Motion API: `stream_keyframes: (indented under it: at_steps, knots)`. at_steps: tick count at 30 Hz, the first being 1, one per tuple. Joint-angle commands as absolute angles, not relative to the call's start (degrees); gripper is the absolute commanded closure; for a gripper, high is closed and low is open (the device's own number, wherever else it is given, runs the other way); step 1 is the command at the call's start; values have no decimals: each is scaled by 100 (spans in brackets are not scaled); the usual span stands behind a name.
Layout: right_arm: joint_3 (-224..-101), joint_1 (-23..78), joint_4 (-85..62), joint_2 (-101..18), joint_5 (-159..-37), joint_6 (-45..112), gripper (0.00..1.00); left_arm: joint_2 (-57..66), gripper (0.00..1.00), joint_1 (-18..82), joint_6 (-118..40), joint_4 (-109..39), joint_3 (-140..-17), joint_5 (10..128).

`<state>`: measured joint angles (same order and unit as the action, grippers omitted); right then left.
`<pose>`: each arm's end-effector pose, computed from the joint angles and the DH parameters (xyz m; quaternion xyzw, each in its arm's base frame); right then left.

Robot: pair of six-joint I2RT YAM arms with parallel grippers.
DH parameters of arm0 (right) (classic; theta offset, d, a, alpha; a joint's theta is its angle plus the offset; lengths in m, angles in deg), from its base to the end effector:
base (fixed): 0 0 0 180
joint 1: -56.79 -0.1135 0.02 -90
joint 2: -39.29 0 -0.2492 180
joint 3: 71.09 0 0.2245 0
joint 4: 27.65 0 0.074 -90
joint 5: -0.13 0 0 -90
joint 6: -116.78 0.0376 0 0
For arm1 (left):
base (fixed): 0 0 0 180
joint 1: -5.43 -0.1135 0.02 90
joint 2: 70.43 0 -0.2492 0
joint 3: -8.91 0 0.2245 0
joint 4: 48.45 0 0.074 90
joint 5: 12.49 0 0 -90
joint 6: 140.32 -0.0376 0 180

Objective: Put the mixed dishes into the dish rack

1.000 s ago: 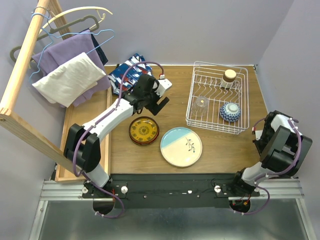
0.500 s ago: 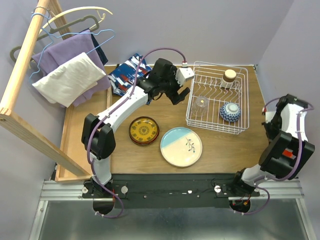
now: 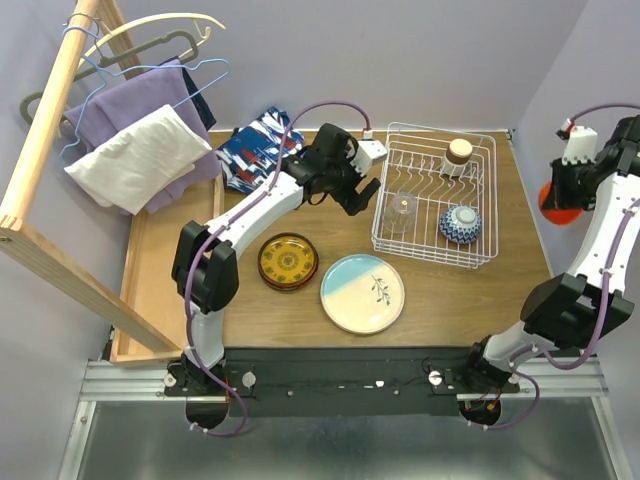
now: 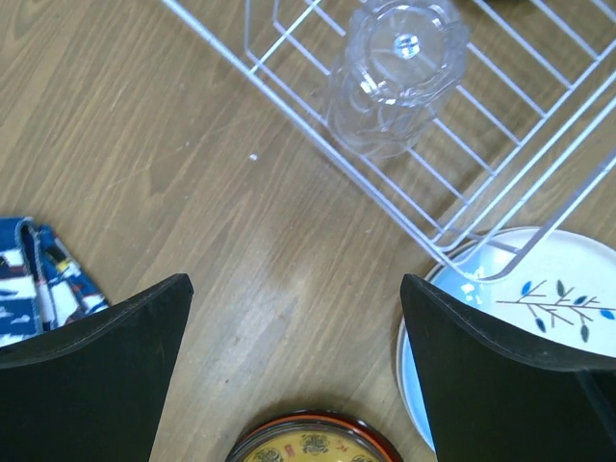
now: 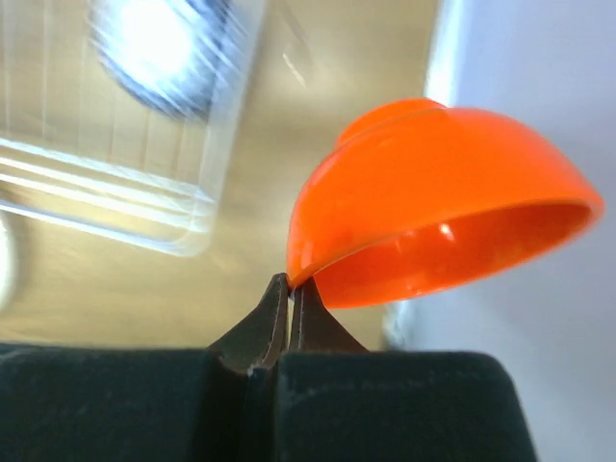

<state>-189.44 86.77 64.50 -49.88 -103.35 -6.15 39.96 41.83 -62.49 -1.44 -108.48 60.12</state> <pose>0.2319 -0.1237 0.3736 -0.0523 0.9646 -0.0238 0.2575 0.3264 -0.2546 0.3038 0.4267 0.7904 -0.2216 0.3796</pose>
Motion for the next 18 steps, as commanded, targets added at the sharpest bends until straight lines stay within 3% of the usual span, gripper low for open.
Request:
stream_keyframes:
  at_steps: [1, 5, 8, 13, 18]
  knots:
    - [-19504, 8545, 6064, -5343, -13159, -216, 100, 3602, 1, 4164, -6253, 168, -10679, 6626]
    - [-19234, 8334, 5545, -5431, -15431, -56, 99, 3346, 1, 4102, -6491, 370, -10363, 6977]
    - [-18952, 8220, 5422, -5693, -16471, 120, 100, 3240, 1, 4015, -6631, 528, -10248, 7285]
    - [-18732, 8070, 6544, -6529, -17178, -905, 100, 3240, 1, 3874, -6702, 730, -10300, 7663]
    - [-18179, 7947, 6722, -6978, -17671, -961, 100, 3301, 1, 3830, -6921, 862, -10441, 8049]
